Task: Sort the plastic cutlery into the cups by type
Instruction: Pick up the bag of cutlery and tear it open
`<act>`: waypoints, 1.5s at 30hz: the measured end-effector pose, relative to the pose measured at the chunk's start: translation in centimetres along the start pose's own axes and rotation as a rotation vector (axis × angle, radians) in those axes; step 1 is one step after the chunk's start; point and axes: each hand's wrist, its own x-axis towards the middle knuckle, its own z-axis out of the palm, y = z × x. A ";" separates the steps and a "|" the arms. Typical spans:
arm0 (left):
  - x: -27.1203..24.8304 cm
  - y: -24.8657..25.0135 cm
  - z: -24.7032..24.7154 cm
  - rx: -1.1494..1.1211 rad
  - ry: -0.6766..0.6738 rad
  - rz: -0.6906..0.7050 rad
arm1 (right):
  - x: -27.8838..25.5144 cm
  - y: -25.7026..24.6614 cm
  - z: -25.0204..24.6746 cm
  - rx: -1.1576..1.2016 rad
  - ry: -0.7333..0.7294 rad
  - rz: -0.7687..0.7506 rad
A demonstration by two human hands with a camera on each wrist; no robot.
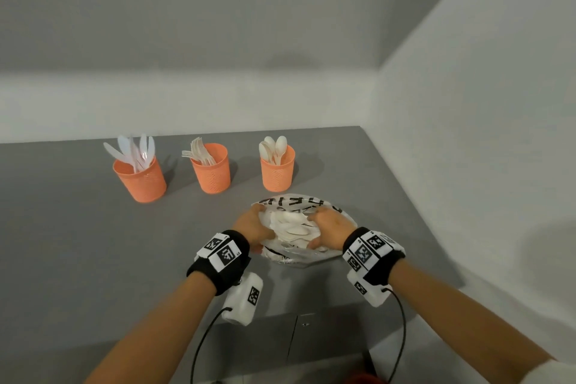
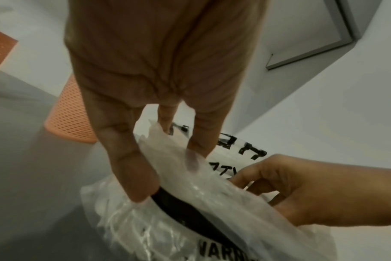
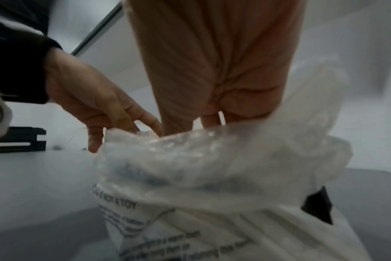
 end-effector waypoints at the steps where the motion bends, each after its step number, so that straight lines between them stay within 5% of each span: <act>1: -0.2 -0.1 0.2 -0.034 -0.008 -0.001 | 0.1 0.0 0.1 -0.015 -0.020 0.009; 10: 0.0 0.9 0.2 -0.092 0.136 0.119 | 1.0 -0.1 1.0 0.053 0.004 0.002; 21: -0.3 0.5 -0.3 -0.101 0.118 0.138 | 2.4 1.3 0.4 0.203 -0.007 0.033; 45: -0.2 0.8 0.6 -0.073 0.152 0.135 | 2.5 0.7 1.9 0.085 0.066 -0.081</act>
